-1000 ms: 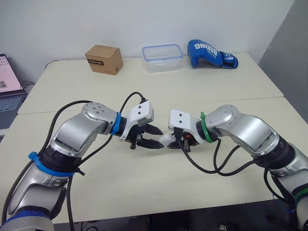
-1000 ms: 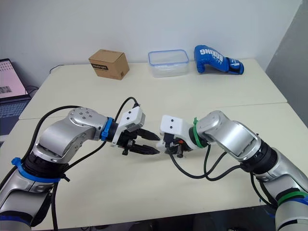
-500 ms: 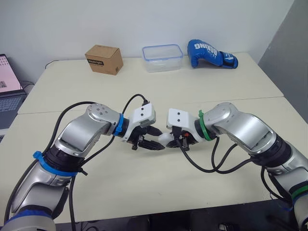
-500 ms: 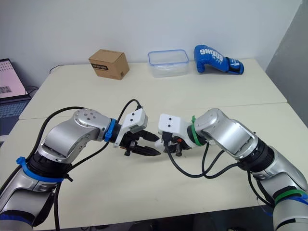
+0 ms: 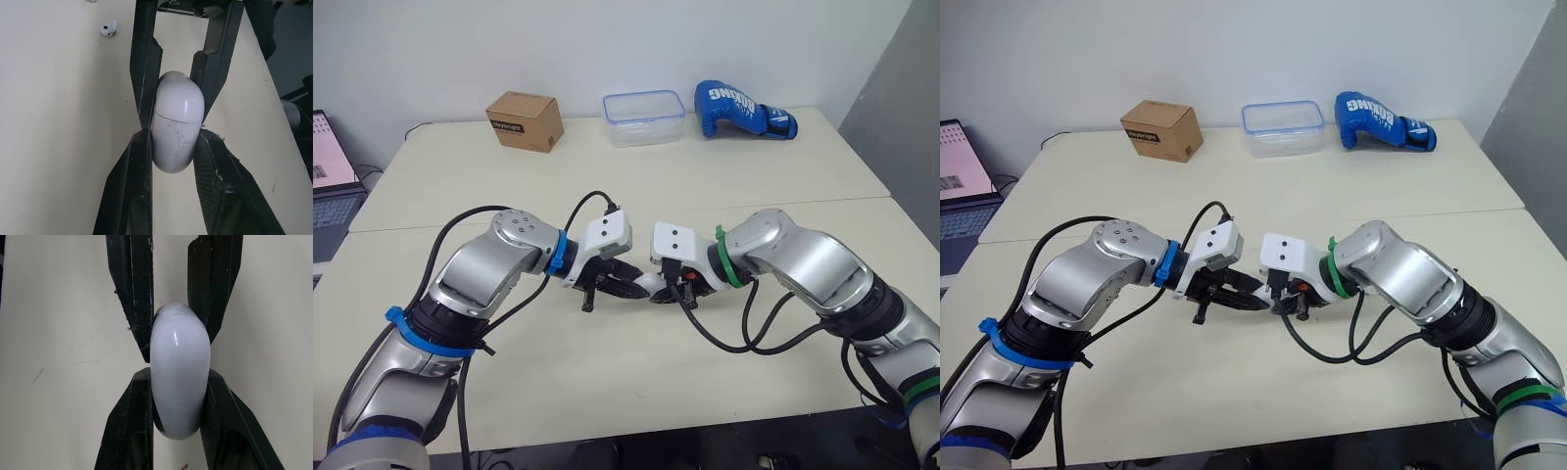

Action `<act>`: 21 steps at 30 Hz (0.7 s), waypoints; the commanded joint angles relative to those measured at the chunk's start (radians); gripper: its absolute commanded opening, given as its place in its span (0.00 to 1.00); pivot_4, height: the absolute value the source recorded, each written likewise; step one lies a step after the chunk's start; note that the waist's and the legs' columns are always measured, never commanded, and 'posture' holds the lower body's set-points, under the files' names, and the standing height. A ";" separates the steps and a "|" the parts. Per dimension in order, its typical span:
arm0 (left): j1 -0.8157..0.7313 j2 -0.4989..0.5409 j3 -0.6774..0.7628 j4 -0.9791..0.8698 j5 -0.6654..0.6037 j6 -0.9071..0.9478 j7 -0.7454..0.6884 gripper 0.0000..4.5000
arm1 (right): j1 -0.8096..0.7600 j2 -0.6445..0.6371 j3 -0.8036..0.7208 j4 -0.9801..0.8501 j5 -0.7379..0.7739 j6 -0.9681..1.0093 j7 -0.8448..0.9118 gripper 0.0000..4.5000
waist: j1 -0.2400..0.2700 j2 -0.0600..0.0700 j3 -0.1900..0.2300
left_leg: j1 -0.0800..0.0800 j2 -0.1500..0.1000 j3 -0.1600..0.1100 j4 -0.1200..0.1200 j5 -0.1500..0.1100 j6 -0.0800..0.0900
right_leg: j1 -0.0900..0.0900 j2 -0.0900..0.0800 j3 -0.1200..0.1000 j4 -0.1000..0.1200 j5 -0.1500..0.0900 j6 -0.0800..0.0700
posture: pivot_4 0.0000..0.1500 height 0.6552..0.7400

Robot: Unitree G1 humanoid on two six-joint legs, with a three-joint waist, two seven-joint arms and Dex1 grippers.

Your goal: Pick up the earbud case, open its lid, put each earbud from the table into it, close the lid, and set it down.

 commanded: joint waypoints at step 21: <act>0.327 -0.082 0.276 -0.048 -0.077 -0.291 0.095 0.18 | 0.288 -0.095 -0.421 -0.130 0.228 -0.179 0.095 0.62 | 0.005 0.000 0.000 | 0.000 0.000 0.000 0.000 0.000 0.000 | 0.000 -0.001 0.000 0.000 0.000 0.000 | 1.00 0.89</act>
